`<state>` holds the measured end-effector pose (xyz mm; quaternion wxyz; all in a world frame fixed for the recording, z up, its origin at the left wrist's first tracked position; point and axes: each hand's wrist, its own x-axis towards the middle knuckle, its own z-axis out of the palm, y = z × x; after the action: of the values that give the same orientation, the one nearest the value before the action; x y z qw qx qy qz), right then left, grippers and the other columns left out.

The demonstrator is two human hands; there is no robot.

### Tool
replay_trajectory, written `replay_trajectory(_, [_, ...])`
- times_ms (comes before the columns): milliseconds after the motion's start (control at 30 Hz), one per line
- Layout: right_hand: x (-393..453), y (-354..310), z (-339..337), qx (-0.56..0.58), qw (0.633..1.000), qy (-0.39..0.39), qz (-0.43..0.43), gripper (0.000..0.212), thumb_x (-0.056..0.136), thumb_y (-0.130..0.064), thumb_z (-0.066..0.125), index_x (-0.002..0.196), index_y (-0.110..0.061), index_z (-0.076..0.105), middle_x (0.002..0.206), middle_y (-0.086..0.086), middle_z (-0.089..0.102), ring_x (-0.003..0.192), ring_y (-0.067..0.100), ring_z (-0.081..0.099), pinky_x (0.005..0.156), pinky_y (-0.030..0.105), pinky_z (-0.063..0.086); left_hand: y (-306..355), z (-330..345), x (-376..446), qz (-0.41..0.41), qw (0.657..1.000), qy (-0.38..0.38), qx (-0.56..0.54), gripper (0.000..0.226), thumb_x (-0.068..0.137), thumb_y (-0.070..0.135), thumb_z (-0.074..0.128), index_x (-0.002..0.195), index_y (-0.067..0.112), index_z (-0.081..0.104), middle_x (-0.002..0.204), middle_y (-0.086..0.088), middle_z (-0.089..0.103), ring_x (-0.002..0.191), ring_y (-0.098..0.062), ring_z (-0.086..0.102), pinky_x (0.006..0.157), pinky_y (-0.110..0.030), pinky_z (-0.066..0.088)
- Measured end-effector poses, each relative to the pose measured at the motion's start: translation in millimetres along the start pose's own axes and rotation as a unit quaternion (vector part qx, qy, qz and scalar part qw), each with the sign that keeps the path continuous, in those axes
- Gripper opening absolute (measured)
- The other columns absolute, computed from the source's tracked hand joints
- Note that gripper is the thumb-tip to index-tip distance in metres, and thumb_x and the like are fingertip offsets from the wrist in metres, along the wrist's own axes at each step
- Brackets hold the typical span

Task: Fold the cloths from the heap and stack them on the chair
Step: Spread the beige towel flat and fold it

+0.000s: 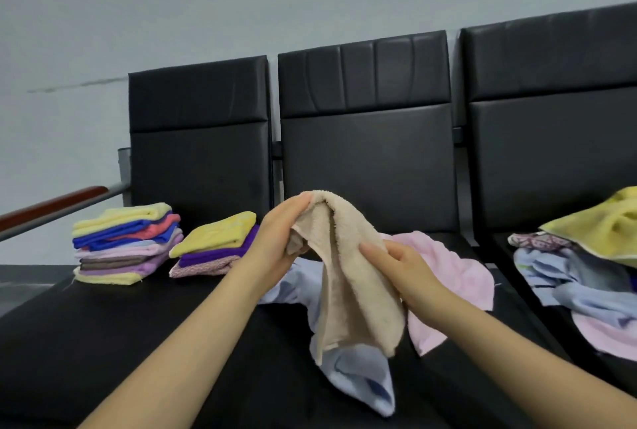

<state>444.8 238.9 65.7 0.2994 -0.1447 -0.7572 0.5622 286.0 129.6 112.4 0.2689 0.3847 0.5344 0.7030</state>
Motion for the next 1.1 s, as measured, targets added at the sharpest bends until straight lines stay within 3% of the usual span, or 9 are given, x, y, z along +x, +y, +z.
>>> replay_trajectory(67, [-0.1,2.2,-14.7,-0.094,0.993,0.063,-0.012,0.05,0.096,-0.041,0.052,0.068,0.0,0.056,0.065,-0.001,0.052,0.054,0.001,0.043,0.053,0.007,0.036,-12.6,-5.7,-3.6,-0.019,0.999,0.018,0.026,0.023,0.096,0.028,0.056,0.08,0.016,0.067,0.061,0.005,0.058,0.055,-0.007,0.052,0.048,-0.018,0.04])
replay_trajectory(133, [2.9,12.4,-25.7,-0.179,0.981,0.074,-0.03,0.049,0.097,-0.047,0.049,0.076,-0.004,0.063,0.078,0.01,0.06,0.06,0.003,0.045,0.062,0.011,0.041,-28.4,-18.4,-4.1,-0.028,0.997,0.008,0.072,0.021,0.092,0.034,0.061,0.086,0.016,0.071,0.067,-0.003,0.056,0.06,-0.015,0.048,0.05,-0.022,0.035])
replay_trajectory(233, [5.6,31.3,-36.6,-0.29,0.956,0.043,-0.019,0.031,0.095,-0.044,0.053,0.075,-0.023,0.065,0.078,-0.013,0.064,0.07,-0.003,0.053,0.065,0.012,0.039,-48.0,-33.1,-7.4,-0.041,0.983,-0.034,0.177,0.021,0.09,0.041,0.064,0.096,0.022,0.073,0.076,-0.007,0.061,0.062,-0.018,0.051,0.054,-0.026,0.035])
replay_trajectory(367, [11.7,44.7,-45.4,-0.277,0.96,0.028,-0.018,0.008,0.091,-0.037,0.062,0.087,-0.037,0.07,0.089,-0.032,0.065,0.089,-0.009,0.058,0.078,0.012,0.041,-63.9,-38.9,-7.9,-0.086,0.978,-0.07,0.177,0.035,0.08,0.048,0.064,0.099,0.019,0.069,0.074,-0.003,0.054,0.06,-0.013,0.045,0.052,-0.023,0.032])
replay_trajectory(533, [16.8,60.0,-42.1,-0.214,0.973,0.083,-0.012,0.008,0.083,-0.023,0.074,0.082,-0.031,0.07,0.068,-0.017,0.058,0.066,-0.002,0.049,0.064,0.013,0.036,-79.7,-36.6,-2.2,-0.094,0.988,-0.002,0.12,0.018,0.093,0.03,0.062,0.101,0.014,0.065,0.083,-0.004,0.06,0.075,-0.018,0.057,0.067,-0.036,0.045])
replay_trajectory(733, [19.0,60.6,-40.0,-0.21,0.969,0.117,-0.055,0.016,0.089,-0.024,0.065,0.074,-0.027,0.062,0.079,-0.007,0.064,0.074,0.007,0.056,0.07,0.021,0.045,-79.3,-30.6,11.5,0.006,0.961,0.097,0.258,0.008,0.091,0.02,0.061,0.086,0.017,0.066,0.083,0.004,0.063,0.077,-0.007,0.056,0.065,-0.016,0.042])
replay_trajectory(867, [17.8,57.6,-45.1,-0.272,0.946,0.144,-0.105,0.018,0.089,-0.028,0.065,0.073,-0.032,0.057,0.072,-0.018,0.059,0.072,0.006,0.053,0.069,0.025,0.042,-72.6,-23.3,18.3,0.108,0.935,0.118,0.316,0.006,0.092,0.018,0.061,0.086,0.016,0.063,0.082,0.005,0.062,0.074,-0.003,0.054,0.06,-0.009,0.04])
replay_trajectory(967, [18.7,51.7,-47.1,-0.282,0.951,0.09,-0.088,0.023,0.083,-0.037,0.071,0.066,-0.033,0.056,0.06,-0.015,0.054,0.063,0.006,0.047,0.064,0.026,0.038,-69.2,-23.1,21.0,0.142,0.928,0.151,0.309,0.007,0.092,0.019,0.062,0.085,0.018,0.062,0.082,0.007,0.063,0.075,0.001,0.056,0.063,-0.01,0.041])
replay_trajectory(1100, [16.0,47.2,-54.4,-0.302,0.949,-0.066,0.058,0.051,0.08,-0.04,0.073,0.046,-0.024,0.039,0.048,-0.012,0.03,0.049,0.006,0.031,0.053,0.024,0.026,-64.9,-33.6,23.4,0.12,0.92,0.191,0.32,0.013,0.09,0.028,0.065,0.083,0.017,0.064,0.078,0.007,0.063,0.073,-0.004,0.055,0.061,-0.019,0.04])
